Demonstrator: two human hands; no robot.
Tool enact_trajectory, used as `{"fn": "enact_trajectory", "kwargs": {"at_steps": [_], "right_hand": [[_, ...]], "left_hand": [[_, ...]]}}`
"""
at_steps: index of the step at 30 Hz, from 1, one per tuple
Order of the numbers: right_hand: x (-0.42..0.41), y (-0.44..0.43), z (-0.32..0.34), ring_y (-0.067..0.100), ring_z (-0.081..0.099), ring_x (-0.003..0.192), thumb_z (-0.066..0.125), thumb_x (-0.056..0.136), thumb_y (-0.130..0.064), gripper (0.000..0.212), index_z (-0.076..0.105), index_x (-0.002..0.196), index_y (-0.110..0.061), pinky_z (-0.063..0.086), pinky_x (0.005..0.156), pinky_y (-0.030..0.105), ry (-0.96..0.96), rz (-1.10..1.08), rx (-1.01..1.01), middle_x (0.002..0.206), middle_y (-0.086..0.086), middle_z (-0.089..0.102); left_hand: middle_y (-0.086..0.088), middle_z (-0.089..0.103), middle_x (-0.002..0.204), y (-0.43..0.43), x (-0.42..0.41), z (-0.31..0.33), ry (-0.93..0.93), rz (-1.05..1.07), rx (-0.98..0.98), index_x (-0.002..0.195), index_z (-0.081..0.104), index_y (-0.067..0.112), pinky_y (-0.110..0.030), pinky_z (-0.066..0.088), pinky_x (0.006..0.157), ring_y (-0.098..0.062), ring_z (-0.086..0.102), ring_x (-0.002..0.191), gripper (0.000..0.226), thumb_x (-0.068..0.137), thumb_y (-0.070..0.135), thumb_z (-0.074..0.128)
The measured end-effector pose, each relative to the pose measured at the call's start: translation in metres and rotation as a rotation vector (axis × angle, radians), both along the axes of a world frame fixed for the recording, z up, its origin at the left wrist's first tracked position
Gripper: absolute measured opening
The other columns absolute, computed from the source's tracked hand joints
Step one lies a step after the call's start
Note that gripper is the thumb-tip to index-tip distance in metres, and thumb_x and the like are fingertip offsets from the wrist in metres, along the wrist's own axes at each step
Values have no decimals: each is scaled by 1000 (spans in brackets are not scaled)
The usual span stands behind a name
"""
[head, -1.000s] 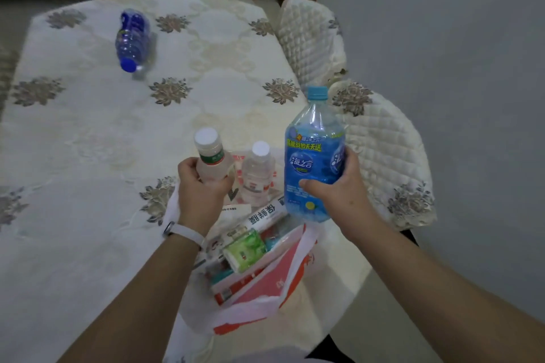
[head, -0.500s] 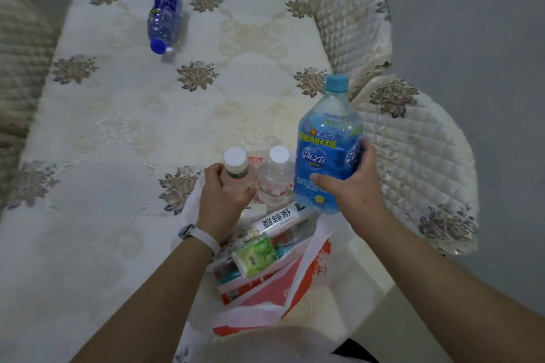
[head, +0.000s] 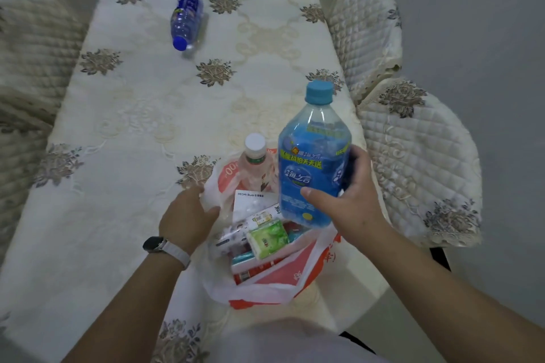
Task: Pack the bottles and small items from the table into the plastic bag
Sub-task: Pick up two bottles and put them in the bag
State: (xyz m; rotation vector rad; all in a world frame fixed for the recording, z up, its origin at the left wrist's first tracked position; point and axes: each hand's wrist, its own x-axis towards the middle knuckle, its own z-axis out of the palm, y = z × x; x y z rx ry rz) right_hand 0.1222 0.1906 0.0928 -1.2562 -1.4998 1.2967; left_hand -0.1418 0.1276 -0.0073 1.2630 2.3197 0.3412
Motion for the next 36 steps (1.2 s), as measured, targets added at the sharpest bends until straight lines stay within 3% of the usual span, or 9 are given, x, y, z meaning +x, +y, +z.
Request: {"fn": "enact_trajectory", "kwargs": {"at_steps": [2, 4, 10, 15, 21, 24, 28, 32, 36], "right_hand": [[-11, -11, -1, -1, 61, 104, 85, 63, -16, 77, 40, 123, -31, 52, 79, 15, -45, 45, 2, 117, -13, 57], [-21, -19, -3, -5, 59, 104, 88, 66, -12, 80, 39, 127, -29, 49, 79, 11, -86, 88, -4, 118, -16, 55], [-56, -27, -13, -17, 53, 102, 87, 69, -15, 81, 33, 126, -35, 46, 80, 5, -123, 129, -24, 116, -24, 51], [-95, -34, -32, -11, 53, 108, 85, 69, -17, 82, 32, 130, -33, 48, 88, 11, -98, 135, -20, 122, -16, 51], [-137, -36, -61, -7, 55, 109, 86, 68, -17, 80, 36, 129, -30, 51, 90, 21, -39, 139, -22, 122, -14, 52], [-147, -33, -73, -9, 54, 111, 86, 69, -14, 81, 36, 130, -29, 47, 89, 12, -7, 142, -38, 125, -12, 53], [-149, -31, -82, -21, 50, 103, 88, 68, -20, 79, 33, 123, -37, 43, 82, 4, -132, 223, -46, 115, -28, 50], [-146, -27, -84, -9, 54, 110, 88, 66, -22, 78, 35, 120, -42, 48, 91, 16, -154, 245, -71, 118, -24, 53], [-157, -41, -94, -2, 55, 112, 90, 64, -24, 84, 34, 126, -28, 49, 94, 20, -99, 118, -128, 123, -11, 53]], "left_hand": [[-6, 66, 84, -4, -4, 3, -8, 16, 15, 89, 63, 16, -30, 39, 61, -28, 61, 79, 10, 87, 25, 60], [-1, 56, 64, -7, -6, 6, -7, 50, 102, 70, 55, 15, -30, 32, 54, -25, 54, 64, 20, 89, 19, 56], [5, 61, 78, -10, -11, 31, -105, 211, 433, 84, 63, 18, -25, 36, 65, -16, 53, 74, 8, 90, 17, 58], [17, 60, 73, -15, -11, 50, -265, 274, 576, 81, 61, 26, -1, 34, 57, 2, 56, 67, 13, 90, 18, 63], [14, 60, 76, -19, -16, 50, -367, 303, 611, 83, 60, 25, -4, 39, 59, 3, 58, 70, 13, 94, 19, 61], [12, 62, 77, -21, -24, 46, -397, 323, 598, 80, 59, 31, -25, 51, 65, -15, 63, 72, 16, 94, 24, 61], [8, 63, 78, -24, -31, 45, -407, 360, 577, 83, 62, 23, -47, 57, 72, -18, 62, 74, 11, 94, 21, 60], [6, 64, 77, -23, -36, 45, -479, 412, 609, 80, 61, 27, -48, 57, 72, -13, 60, 70, 15, 93, 20, 61], [5, 64, 74, -18, -32, 50, -565, 386, 643, 81, 61, 25, -38, 56, 62, -1, 56, 58, 17, 95, 16, 60]]}}
